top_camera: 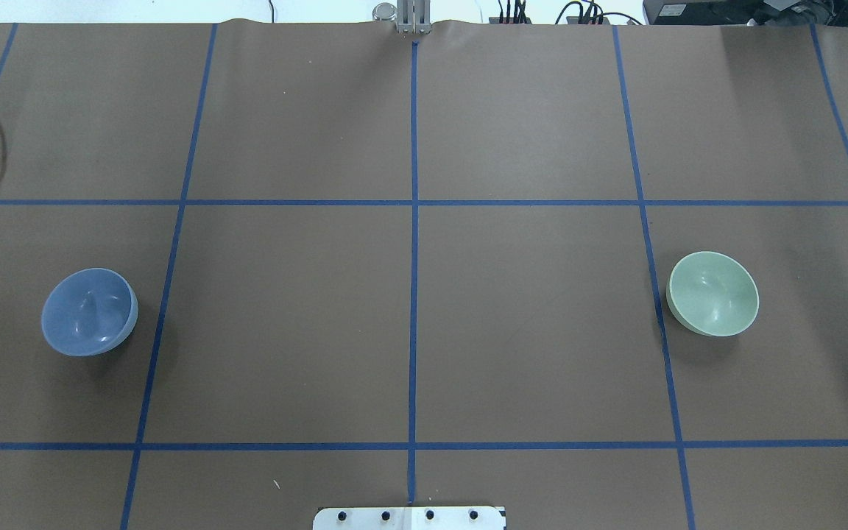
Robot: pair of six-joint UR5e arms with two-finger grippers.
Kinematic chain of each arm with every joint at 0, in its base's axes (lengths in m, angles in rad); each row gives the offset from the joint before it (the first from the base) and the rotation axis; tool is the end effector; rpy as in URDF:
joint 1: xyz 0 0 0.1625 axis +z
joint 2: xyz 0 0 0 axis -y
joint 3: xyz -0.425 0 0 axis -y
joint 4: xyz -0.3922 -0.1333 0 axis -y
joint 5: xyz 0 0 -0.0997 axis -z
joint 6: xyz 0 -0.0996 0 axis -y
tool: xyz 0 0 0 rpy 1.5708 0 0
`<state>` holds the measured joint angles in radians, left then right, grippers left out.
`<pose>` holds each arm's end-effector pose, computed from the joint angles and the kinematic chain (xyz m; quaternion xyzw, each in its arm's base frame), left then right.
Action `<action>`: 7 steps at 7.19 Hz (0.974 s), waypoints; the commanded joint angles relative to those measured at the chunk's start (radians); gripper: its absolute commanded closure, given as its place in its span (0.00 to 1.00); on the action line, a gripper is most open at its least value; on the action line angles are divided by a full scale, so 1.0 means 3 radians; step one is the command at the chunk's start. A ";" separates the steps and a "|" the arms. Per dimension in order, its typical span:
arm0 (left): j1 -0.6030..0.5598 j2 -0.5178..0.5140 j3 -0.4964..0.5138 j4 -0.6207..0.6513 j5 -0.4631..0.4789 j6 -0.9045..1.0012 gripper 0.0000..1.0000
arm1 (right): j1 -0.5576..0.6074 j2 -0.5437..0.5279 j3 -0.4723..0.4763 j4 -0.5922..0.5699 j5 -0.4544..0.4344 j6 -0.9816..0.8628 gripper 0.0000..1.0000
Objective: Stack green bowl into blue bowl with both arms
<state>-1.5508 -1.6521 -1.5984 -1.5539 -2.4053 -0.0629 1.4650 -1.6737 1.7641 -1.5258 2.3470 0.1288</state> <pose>-0.0489 -0.5309 0.6009 0.0252 0.4062 -0.0010 0.9134 0.0151 -0.4595 0.6068 0.0180 -0.3823 -0.0150 0.9237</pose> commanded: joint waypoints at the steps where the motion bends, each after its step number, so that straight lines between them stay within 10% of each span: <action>1: 0.0000 0.0000 0.0000 0.0005 0.0000 0.0000 0.00 | -0.0111 0.0036 0.0005 0.0115 -0.0015 0.0000 0.00; 7: 0.0403 0.0020 -0.0352 -0.0091 -0.0026 -0.0658 0.00 | -0.0179 0.0036 0.0046 0.0183 0.0245 0.0071 0.00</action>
<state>-1.4698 -1.6506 -1.6706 -1.5595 -2.4124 -0.1928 1.4251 -1.6624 1.7760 -1.4659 2.4076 0.1410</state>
